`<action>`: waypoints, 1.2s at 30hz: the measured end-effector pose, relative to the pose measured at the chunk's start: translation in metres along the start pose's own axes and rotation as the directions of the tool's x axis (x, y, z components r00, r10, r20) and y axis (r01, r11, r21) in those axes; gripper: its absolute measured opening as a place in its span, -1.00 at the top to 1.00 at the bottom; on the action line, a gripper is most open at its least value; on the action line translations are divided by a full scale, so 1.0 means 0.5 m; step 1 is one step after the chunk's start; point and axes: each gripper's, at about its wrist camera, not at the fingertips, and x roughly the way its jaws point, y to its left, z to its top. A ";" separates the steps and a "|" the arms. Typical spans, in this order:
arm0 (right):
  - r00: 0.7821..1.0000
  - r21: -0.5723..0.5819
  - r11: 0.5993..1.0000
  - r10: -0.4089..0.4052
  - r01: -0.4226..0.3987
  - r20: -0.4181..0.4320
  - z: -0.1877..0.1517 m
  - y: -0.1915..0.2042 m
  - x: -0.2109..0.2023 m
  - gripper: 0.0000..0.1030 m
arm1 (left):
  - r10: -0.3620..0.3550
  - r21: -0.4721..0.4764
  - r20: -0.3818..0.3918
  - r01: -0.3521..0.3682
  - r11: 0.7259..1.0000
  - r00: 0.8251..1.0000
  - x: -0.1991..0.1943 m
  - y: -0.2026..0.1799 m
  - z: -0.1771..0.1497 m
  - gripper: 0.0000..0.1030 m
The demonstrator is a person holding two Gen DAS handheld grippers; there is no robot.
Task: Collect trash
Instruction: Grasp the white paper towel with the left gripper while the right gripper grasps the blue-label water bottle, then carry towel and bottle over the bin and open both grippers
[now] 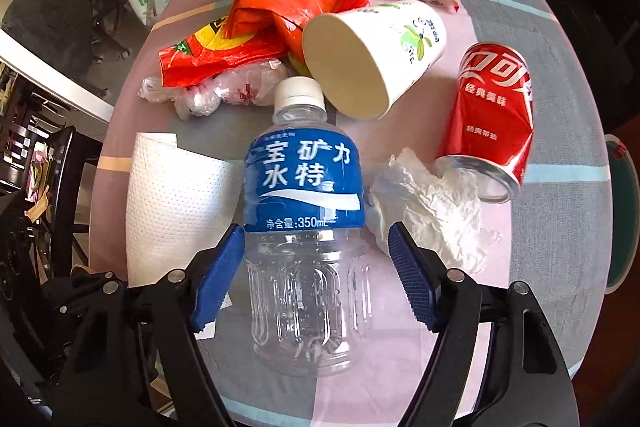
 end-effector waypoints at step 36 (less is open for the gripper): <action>0.956 0.189 0.982 -0.085 0.032 0.281 -0.080 -0.338 -0.240 -0.21 | 0.053 0.291 0.101 -0.080 0.953 0.993 -0.005 -0.374 0.119 0.85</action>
